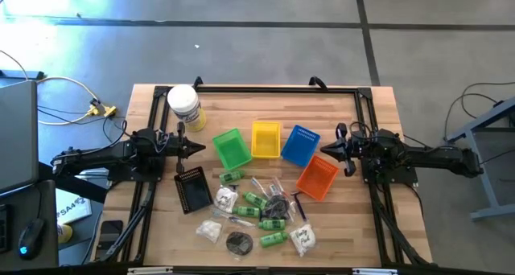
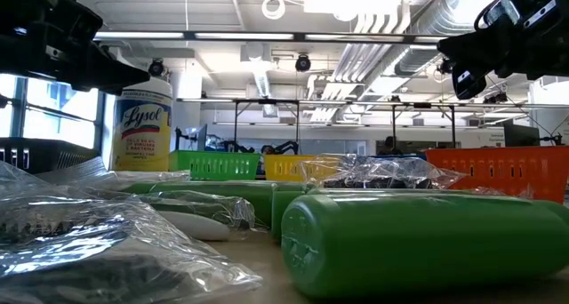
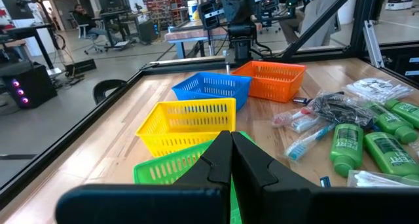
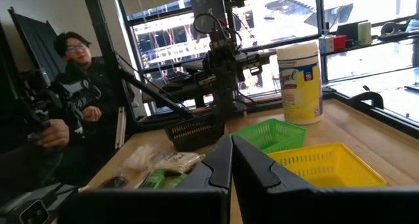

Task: Pick & Place Travel size toiletries
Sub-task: Put the shampoo bottle into the yellow bin

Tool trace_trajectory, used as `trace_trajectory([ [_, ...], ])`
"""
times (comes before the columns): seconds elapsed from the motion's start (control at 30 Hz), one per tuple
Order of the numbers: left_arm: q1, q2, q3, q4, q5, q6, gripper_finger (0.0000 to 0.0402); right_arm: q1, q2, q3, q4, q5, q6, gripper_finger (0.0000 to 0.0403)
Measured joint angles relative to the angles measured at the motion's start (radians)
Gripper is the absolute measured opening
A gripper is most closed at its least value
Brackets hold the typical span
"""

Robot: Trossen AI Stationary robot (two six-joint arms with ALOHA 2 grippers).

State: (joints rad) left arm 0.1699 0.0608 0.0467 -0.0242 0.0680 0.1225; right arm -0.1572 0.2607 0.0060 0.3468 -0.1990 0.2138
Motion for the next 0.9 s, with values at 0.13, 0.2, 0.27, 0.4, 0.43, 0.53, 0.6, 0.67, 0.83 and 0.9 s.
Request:
trace_trajectory([
  [0.13, 0.0, 0.0, 0.0, -0.001, 0.0, 0.0, 0.0, 0.0, 0.0, 0.0, 0.002, -0.012, 0.011, 0.0002],
  [0.2, 0.0, 0.0, 0.0, 0.0, 0.0, 0.0, 0.0, 0.0, 0.0, 0.0, 0.008, 0.001, 0.023, 0.0002],
  [0.27, 0.0, 0.0, 0.0, 0.0, 0.0, 0.0, 0.0, 0.006, 0.0, 0.0, 0.014, 0.02, 0.025, 0.0002],
  [0.4, 0.0, 0.0, 0.0, 0.002, 0.0, 0.0, 0.0, 0.028, 0.038, 0.0, 0.042, 0.066, 0.017, 0.0002],
  [0.43, 0.0, 0.0, 0.0, 0.006, 0.0, 0.0, 0.0, 0.035, 0.046, 0.0, 0.053, 0.069, 0.011, 0.0002],
  [0.53, 0.0, 0.0, 0.0, 0.03, 0.001, -0.014, 0.0, 0.055, 0.071, 0.009, 0.072, 0.07, -0.005, 0.0002],
  [0.6, 0.0, 0.0, 0.0, 0.042, 0.001, -0.023, 0.0, 0.069, 0.088, 0.019, 0.072, 0.07, -0.005, 0.0002],
  [0.67, 0.0, 0.0, 0.0, 0.05, 0.001, -0.023, 0.0, 0.082, 0.104, 0.025, 0.077, 0.07, -0.008, 0.0002],
  [0.83, 0.0, 0.0, 0.0, 0.068, 0.0, -0.023, 0.0, 0.106, 0.113, 0.027, 0.078, 0.104, -0.009, 0.0002],
  [0.9, 0.0, 0.0, 0.0, 0.075, 0.0, -0.023, 0.0, 0.114, 0.117, 0.028, 0.078, 0.118, -0.009, 0.0002],
])
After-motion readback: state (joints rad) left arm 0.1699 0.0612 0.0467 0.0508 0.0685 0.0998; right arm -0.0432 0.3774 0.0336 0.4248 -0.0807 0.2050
